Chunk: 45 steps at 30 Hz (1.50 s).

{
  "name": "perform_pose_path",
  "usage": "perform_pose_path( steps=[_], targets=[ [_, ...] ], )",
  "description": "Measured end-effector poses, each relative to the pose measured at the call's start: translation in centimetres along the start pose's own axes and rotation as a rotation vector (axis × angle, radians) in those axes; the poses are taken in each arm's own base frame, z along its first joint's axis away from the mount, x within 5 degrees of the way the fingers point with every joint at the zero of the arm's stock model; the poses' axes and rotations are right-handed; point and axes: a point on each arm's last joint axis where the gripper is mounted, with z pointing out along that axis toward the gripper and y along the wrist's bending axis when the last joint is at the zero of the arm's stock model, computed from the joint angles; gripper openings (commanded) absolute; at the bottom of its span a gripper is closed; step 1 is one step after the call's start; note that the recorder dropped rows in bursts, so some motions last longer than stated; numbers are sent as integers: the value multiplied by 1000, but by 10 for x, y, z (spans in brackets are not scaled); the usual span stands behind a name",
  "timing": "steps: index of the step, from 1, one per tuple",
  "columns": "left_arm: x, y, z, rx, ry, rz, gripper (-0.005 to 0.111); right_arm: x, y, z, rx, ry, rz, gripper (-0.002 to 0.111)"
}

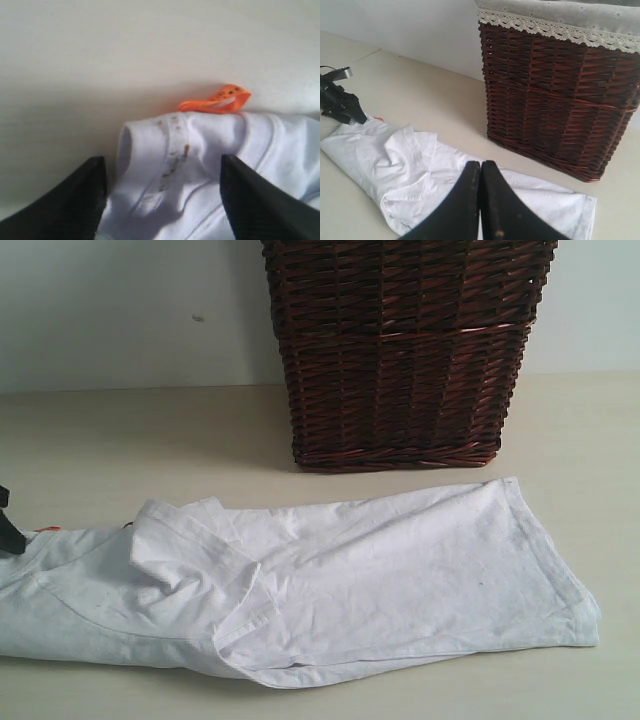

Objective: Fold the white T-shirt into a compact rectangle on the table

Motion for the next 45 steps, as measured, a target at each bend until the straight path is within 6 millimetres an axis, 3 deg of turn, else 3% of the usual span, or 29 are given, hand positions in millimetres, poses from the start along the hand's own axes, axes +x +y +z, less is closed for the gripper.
perform_pose_path(
  steps=[3, 6, 11, 19, 22, 23, 24, 25, 28, 30, 31, 32, 35, 36, 37, 38, 42, 43, 45],
  targets=[
    [3, -2, 3, 59, 50, -13, 61, 1, 5, -7, -1, -18, -15, 0],
    [11, -8, 8, 153, 156, -42, 48, 2, 9, -14, 2, -43, -28, 0],
    [21, -8, 15, 193, 272, -65, 3, 2, 11, -17, 0, -57, -32, 0],
    [8, -7, 8, 132, 323, -44, 0, 3, 12, -17, -7, -53, -30, 0],
    [0, 4, -7, -65, 332, -17, 0, 3, 12, -17, -13, -46, -30, 0],
    [-10, 14, -22, -234, 323, 11, 0, 4, 14, -17, -25, -40, -25, 0],
    [-14, 18, -30, -294, 321, 9, 0, 4, 14, -17, -31, -39, -23, 0],
    [-26, 21, -50, -405, 297, 13, 0, 5, 15, -17, -44, -31, -19, 0],
    [-53, 9, -89, -471, 203, 9, 0, 5, 16, -17, -57, -24, -15, 0],
    [-77, -31, -113, -480, 83, 78, 0, 6, 17, -17, -61, -20, -15, 0],
    [-81, -45, -115, -477, 57, 108, 0, 6, 17, -17, -61, -20, -15, 0],
    [-84, -78, -116, -451, 21, 171, 0, 6, 17, -17, -61, -20, -15, 0],
    [-75, -151, -109, -328, -10, 284, 0, 6, 17, -17, -63, -18, -15, 0],
    [-64, -185, -100, -263, 1, 337, 0, 6, 17, -17, -66, -12, -15, 0],
    [-57, -204, -94, -231, 12, 366, 0, 7, 17, -17, -69, -9, -15, 0],
    [-37, -241, -81, -177, 42, 437, 0, 7, 18, -17, -73, -3, -15, 0],
    [43, -342, -53, -51, 112, 676, 1, 8, 18, -17, -76, 2, -15, 0],
    [64, -363, -45, -21, 112, 735, 7, 8, 18, -17, -76, 2, -15, 0],
    [107, -394, -18, 1, 148, 856, 29, 8, 18, -17, -77, 3, -15, 0]
  ],
)
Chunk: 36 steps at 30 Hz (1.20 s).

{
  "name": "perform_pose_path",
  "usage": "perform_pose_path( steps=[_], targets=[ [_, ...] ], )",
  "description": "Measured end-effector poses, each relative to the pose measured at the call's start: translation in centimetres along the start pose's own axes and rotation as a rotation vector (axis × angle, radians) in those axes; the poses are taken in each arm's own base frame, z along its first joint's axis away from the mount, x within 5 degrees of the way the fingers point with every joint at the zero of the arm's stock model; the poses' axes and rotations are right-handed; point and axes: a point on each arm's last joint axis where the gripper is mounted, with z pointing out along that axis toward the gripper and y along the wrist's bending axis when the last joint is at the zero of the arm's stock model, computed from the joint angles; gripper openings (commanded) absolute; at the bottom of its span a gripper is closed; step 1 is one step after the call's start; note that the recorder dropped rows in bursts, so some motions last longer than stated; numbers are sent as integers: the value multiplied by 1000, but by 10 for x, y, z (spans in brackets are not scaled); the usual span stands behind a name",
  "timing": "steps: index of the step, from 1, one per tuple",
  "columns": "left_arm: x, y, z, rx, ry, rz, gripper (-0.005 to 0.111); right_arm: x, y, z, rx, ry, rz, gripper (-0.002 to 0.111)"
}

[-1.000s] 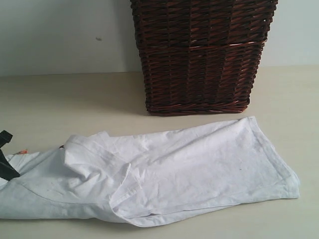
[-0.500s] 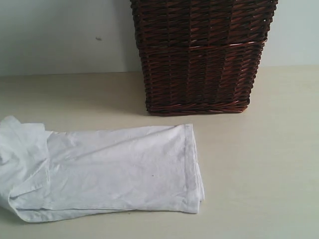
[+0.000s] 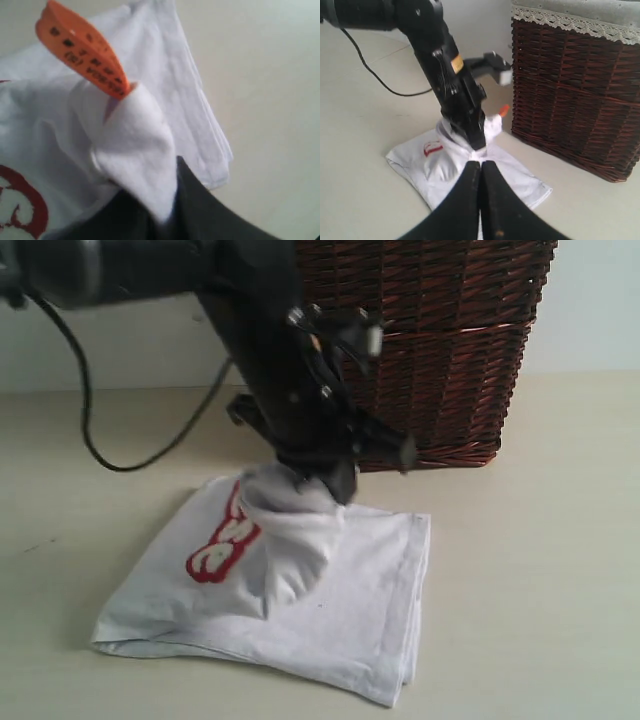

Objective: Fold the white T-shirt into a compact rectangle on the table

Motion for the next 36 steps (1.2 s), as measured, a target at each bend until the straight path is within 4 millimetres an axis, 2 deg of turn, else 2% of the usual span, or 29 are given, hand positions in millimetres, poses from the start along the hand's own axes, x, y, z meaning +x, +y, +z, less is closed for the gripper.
perform_pose_path(
  steps=[3, 4, 6, 9, 12, 15, 19, 20, 21, 25, 30, 33, 36],
  targets=[
    [7, -33, 37, 5, 67, 97, 64, 0, 0, 0, -1, 2, 0, 0],
    [9, -43, 48, 2, 82, 126, 71, 0, 0, 0, -1, 2, 0, 0],
    [14, -56, 60, -30, 91, 168, 73, 0, 0, 0, -1, 2, 0, 0],
    [15, -64, 64, -107, 61, 205, 68, 0, 0, 0, -3, 5, 0, 0],
    [12, -61, 53, -182, 18, 228, 59, 1, 1, 0, -6, 8, 0, 0],
    [10, -59, 37, -215, -19, 239, 41, 1, 1, 0, -6, 8, 0, 0],
    [13, -57, 24, -232, -3, 246, 6, 1, 1, 0, -8, 11, 0, 0],
    [14, -55, 25, -235, 6, 249, 0, 1, 1, 0, -8, 11, 0, 0],
    [16, -55, 28, -237, 14, 249, 0, 1, 1, 0, -8, 11, 0, 0],
    [24, -54, 50, -188, 43, 258, 0, 1, 1, 0, -9, 13, 0, 0],
    [43, -61, 99, -2, 171, 297, 0, 1, 1, 0, -9, 13, 0, 0],
    [50, -62, 123, 47, 231, 295, 0, 1, 1, 0, -9, 13, 0, 0],
    [54, -61, 135, 63, 261, 303, 0, 1, 1, 0, -9, 13, 0, 0]
  ],
)
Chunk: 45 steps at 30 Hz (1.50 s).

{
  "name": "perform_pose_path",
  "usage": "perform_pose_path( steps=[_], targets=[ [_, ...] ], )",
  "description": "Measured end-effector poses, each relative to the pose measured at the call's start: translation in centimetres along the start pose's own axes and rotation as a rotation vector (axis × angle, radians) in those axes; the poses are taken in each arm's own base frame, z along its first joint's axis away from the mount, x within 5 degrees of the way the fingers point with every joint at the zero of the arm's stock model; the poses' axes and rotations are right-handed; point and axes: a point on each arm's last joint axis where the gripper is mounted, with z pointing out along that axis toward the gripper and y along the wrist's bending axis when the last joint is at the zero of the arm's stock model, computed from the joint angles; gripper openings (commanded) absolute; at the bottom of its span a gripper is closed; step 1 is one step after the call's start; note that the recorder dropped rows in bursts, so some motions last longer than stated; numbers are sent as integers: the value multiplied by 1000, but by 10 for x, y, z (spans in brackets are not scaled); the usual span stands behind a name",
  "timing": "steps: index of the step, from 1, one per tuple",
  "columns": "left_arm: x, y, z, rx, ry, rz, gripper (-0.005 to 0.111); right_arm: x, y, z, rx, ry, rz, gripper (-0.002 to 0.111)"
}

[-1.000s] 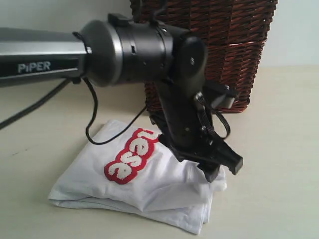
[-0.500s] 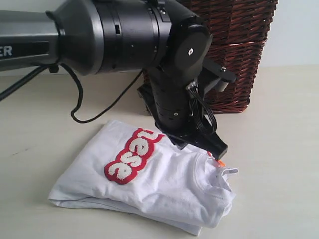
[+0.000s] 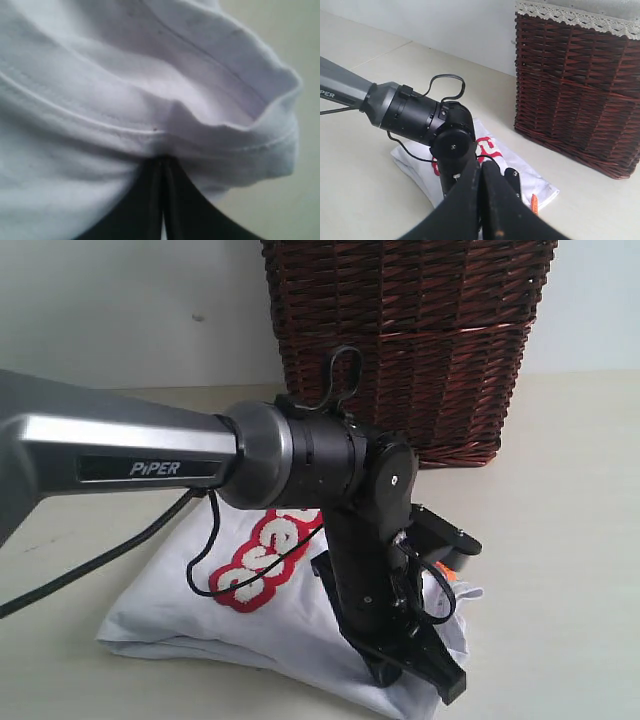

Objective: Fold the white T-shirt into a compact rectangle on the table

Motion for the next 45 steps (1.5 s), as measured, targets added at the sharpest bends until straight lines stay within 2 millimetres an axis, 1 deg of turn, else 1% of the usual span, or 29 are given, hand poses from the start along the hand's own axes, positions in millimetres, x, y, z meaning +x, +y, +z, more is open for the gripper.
perform_pose_path(
  steps=[3, 6, 9, 11, 13, 15, 16, 18, 19, 20, 24, 26, 28, 29, 30, 31, 32, 33, 34, 35, 36, 39, 40, 42, 43, 45],
  targets=[
    [0, -2, 0, 30, -2, 30, 0, 0, 0, 0, 0, 0, 0, 0],
    [-2, -5, -9, 42, -39, 72, 0, 0, 0, 0, 0, 0, 0, 0],
    [-9, -6, -32, 12, -160, 88, 0, 0, 0, 0, 0, 0, 0, 0],
    [-16, 0, -47, -26, -269, 64, 0, 0, 0, 0, 0, 0, 0, 0],
    [-21, 7, -51, -55, -340, 38, 0, 0, 0, 0, 0, 0, 0, 0],
    [-25, 15, -47, -72, -373, 14, 0, 0, 0, 0, 0, 0, 0, 0],
    [-26, 18, -41, -73, -370, 7, 0, 0, 0, 0, 0, 0, 0, 0],
    [-27, 23, -19, -72, -324, -7, 0, 0, 0, 0, 0, 0, 0, 0],
    [-25, 25, 1, -68, -271, -13, 0, 0, 0, 0, 0, 0, 0, 0],
    [-24, 26, 7, -68, -260, -15, 0, 0, 0, 0, 0, 0, 0, 0],
    [-25, 24, 4, -67, -274, -14, 0, 0, 0, 0, -1, 1, 0, 0],
    [-25, 21, -17, -86, -301, 24, 0, 1, 0, 0, 5, 6, -4, 0],
    [-20, 14, -82, -108, -420, 51, 0, 1, 1, -2, 11, 0, -24, 0],
    [-14, 11, -107, -114, -474, 56, 0, 2, 3, -5, 15, -11, -33, 0],
    [-1, 7, -143, -123, -550, 60, 0, 2, 6, -11, 36, -44, -58, 0],
    [8, 5, -161, -132, -596, 64, 0, 3, 9, -16, 55, -66, -76, 0],
    [28, -2, -189, -145, -676, 75, 0, 5, 14, -27, 98, -117, -107, 0],
    [43, -6, -205, -154, -737, 81, 0, 7, 17, -34, 125, -154, -119, 0],
    [64, -11, -224, -166, -830, 86, 0, 12, 24, -48, 174, -232, -138, 0],
    [81, -15, -236, -173, -888, 90, 0, 17, 27, -53, 201, -270, -147, 0],
    [108, -20, -252, -185, -993, 95, 0, 27, 33, -62, 231, -327, -154, 0],
    [151, -26, -269, -205, -1150, 102, 0, 42, 40, -73, 270, -403, -154, 0],
    [162, -27, -272, -211, -1199, 103, 0, 45, 42, -76, 281, -421, -144, 0],
    [191, -29, -275, -222, -1290, 105, 0, 50, 42, -79, 300, -432, -118, 0],
    [202, -30, -275, -226, -1323, 106, 0, 50, 41, -79, 311, -430, -108, 0],
    [229, -30, -271, -234, -1396, 108, 0, 50, 41, -79, 311, -434, -85, 0]
  ],
)
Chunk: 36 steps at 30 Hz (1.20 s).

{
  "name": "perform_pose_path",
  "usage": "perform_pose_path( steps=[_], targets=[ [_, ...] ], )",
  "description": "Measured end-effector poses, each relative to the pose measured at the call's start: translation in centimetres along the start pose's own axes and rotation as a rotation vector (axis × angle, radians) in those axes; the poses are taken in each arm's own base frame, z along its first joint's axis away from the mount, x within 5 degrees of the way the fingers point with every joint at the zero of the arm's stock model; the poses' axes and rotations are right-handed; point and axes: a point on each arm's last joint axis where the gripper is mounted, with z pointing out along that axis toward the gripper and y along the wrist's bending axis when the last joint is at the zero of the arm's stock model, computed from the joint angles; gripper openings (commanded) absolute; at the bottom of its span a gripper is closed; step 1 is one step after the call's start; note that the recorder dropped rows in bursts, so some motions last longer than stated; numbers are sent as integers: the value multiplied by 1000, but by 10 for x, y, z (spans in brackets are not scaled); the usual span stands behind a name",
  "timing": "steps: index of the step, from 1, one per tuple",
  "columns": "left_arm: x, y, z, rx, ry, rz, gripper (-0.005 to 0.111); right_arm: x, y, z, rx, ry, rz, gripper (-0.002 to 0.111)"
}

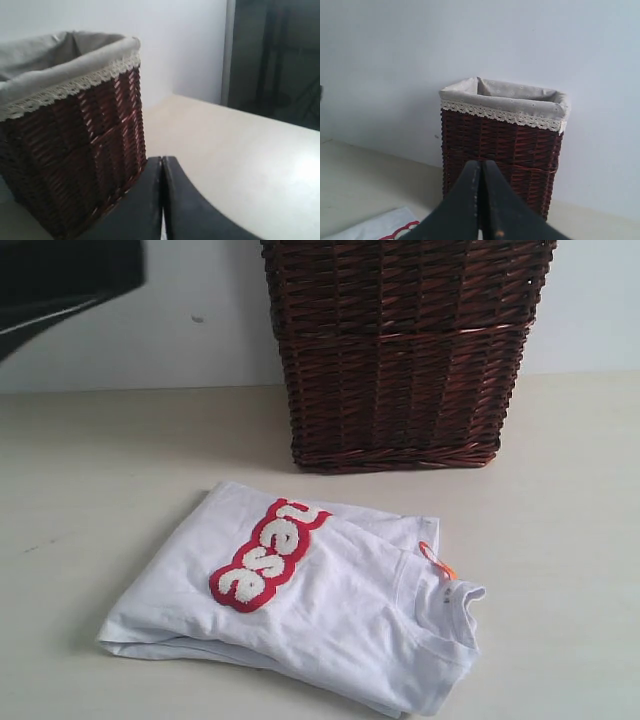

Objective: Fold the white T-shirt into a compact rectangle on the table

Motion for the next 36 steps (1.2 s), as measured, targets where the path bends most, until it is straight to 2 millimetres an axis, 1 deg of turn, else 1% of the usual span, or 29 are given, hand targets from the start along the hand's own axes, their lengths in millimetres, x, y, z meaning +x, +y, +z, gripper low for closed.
perform_pose_path(
  steps=[4, 7, 11, 14, 16, 17, 18, 19, 20, 21, 22, 23, 24, 26, 36],
  targets=[
    [22, 0, -45, -17, -119, 1, 0, -2, -1, 0, 6, -24, 36, 0],
    [38, 0, -69, -24, -185, 1, 0, -2, -4, 5, 27, -73, 58, 0],
    [59, -1, -92, -21, -237, -27, 0, 8, -12, 17, 65, -120, 101, 0],
    [70, -2, -103, -16, -257, -46, 0, 20, -19, 28, 99, -133, 139, 0],
    [79, -3, -107, -5, -244, -82, 0, 32, -22, 36, 113, -119, 175, 0],
    [91, -3, -107, 5, -212, -124, 0, 43, -25, 42, 122, -96, 196, 0],
    [97, -4, -107, 8, -192, -133, 0, 50, -26, 45, 127, -81, 206, 0],
    [111, -4, -103, 11, -140, -142, 0, 60, -27, 50, 132, -63, 223, 0],
    [119, -5, -101, 11, -112, -144, 0, 64, -28, 51, 134, -56, 231, 0],
    [133, -5, -98, 13, -63, -157, 0, 70, -29, 54, 136, -43, 251, 0],
    [138, -5, -97, 14, -46, -169, 0, 73, -29, 55, 137, -36, 258, 0],
    [150, -6, -95, 15, -10, -193, 0, 77, -29, 57, 137, -24, 265, 0],
    [154, -6, -94, 15, 4, -201, 0, 78, -29, 57, 137, -22, 266, 0],
    [168, -7, -92, 21, 44, -289, 0, 78, -30, 57, 139, -24, 269, 0],
    [169, -7, -92, 23, 50, -311, 0, 78, -30, 57, 140, -26, 271, 0]
  ],
)
